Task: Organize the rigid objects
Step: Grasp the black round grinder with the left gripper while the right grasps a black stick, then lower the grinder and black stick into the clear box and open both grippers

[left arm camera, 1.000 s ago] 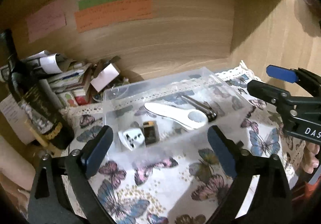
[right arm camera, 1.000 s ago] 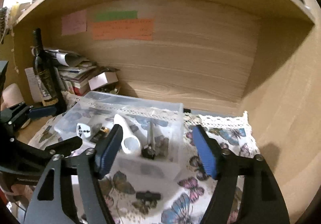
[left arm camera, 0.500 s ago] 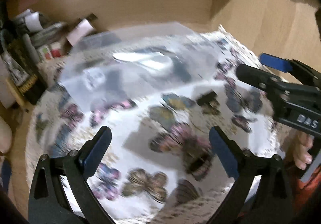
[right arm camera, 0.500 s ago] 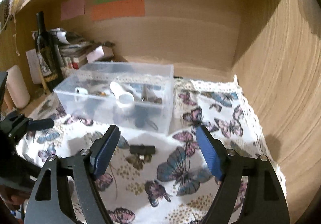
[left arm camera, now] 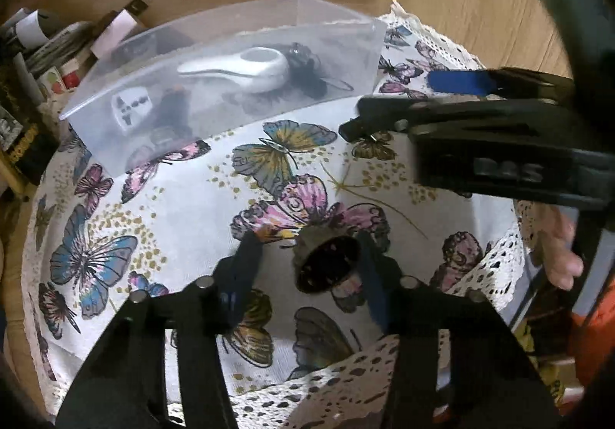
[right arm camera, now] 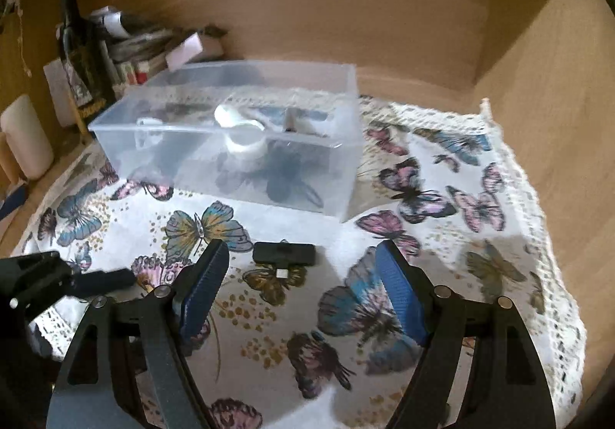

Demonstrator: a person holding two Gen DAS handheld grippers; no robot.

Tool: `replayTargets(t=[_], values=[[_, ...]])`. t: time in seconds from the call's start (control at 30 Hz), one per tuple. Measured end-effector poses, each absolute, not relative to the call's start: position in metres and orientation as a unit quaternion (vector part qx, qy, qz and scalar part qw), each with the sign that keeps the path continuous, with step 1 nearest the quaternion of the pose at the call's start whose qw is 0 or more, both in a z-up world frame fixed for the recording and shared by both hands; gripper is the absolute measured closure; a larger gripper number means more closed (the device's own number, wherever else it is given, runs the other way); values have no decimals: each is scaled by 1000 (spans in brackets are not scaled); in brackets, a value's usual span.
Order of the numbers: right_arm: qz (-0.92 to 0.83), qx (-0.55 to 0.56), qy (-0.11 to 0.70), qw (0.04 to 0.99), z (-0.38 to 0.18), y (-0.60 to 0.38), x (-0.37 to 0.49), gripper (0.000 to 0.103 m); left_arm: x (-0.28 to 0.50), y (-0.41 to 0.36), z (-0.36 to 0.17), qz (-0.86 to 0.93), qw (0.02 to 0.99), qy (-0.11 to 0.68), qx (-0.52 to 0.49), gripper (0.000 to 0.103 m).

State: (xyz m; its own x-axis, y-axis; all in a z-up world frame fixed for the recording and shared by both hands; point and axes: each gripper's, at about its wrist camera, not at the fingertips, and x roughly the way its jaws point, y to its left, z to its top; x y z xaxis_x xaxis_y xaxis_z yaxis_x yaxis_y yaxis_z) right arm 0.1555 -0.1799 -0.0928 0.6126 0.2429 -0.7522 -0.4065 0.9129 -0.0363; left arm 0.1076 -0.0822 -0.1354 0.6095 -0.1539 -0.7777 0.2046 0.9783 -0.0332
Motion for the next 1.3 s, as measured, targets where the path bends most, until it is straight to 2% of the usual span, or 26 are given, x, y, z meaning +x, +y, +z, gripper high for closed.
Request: replayTargets(t=[0.03,0.13,0.2,0.23,0.27,0.53,1.03,1.3], values=[[183,-105,407,889,-96,-178,159,29,107,-80,-135,-101,897,430,27,71],[183,-110,429,878,-107,-172,172,33,110,-66,-132,-98,897,432,6,71],[190,-111,447,867,-114,-170,179,44,112,-52,-129,-86,899,430,-9,71],[193,-111,455,862,-118,-168,181,56,113,-48,-127,-82,900,429,-14,71],[194,-113,450,864,-118,-168,180,62,114,-43,-125,-80,900,428,-21,71],[194,-112,404,887,-93,-169,163,61,116,-16,-93,-56,919,389,-36,71],[224,-67,254,938,11,-162,148,61,144,12,-21,-18,954,299,-25,71],[235,-61,254,936,11,-137,176,61,182,21,-22,-29,949,310,-39,71]])
